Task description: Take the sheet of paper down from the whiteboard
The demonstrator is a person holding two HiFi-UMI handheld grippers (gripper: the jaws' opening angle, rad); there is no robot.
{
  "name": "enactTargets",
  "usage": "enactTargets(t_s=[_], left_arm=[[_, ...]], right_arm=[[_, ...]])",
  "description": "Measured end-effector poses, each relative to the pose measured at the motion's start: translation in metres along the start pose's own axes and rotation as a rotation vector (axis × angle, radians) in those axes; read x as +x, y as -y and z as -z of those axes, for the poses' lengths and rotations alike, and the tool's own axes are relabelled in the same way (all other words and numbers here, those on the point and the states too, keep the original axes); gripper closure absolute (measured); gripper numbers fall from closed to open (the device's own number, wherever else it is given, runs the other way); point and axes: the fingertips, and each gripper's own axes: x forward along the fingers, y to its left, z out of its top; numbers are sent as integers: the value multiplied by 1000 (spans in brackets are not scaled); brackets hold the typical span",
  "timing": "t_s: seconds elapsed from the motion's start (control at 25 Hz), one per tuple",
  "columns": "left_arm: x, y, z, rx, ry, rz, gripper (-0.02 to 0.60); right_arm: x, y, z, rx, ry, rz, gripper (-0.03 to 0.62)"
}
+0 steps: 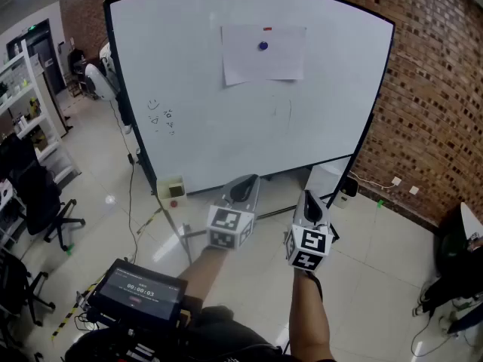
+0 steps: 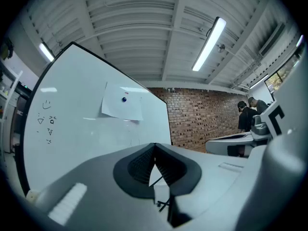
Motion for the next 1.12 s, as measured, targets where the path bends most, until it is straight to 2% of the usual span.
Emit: enactTargets(t_s=[0.24, 0.44, 0.76, 0.96, 1.12], left_arm=[[42, -8, 7, -14, 24, -2, 580], [100, -23, 13, -6, 39, -3, 580], [176, -77, -13, 12, 113, -36, 580], [203, -91, -25, 34, 149, -45, 580], [216, -103, -36, 88, 163, -76, 580]], right_arm=[[44, 19, 11, -2, -4, -5, 580], [103, 33, 11, -21, -7, -16, 580], [199, 38, -5, -46, 16, -43, 580], [236, 36, -17, -56, 37, -77, 580], [256, 24, -41, -81, 103, -123, 580]])
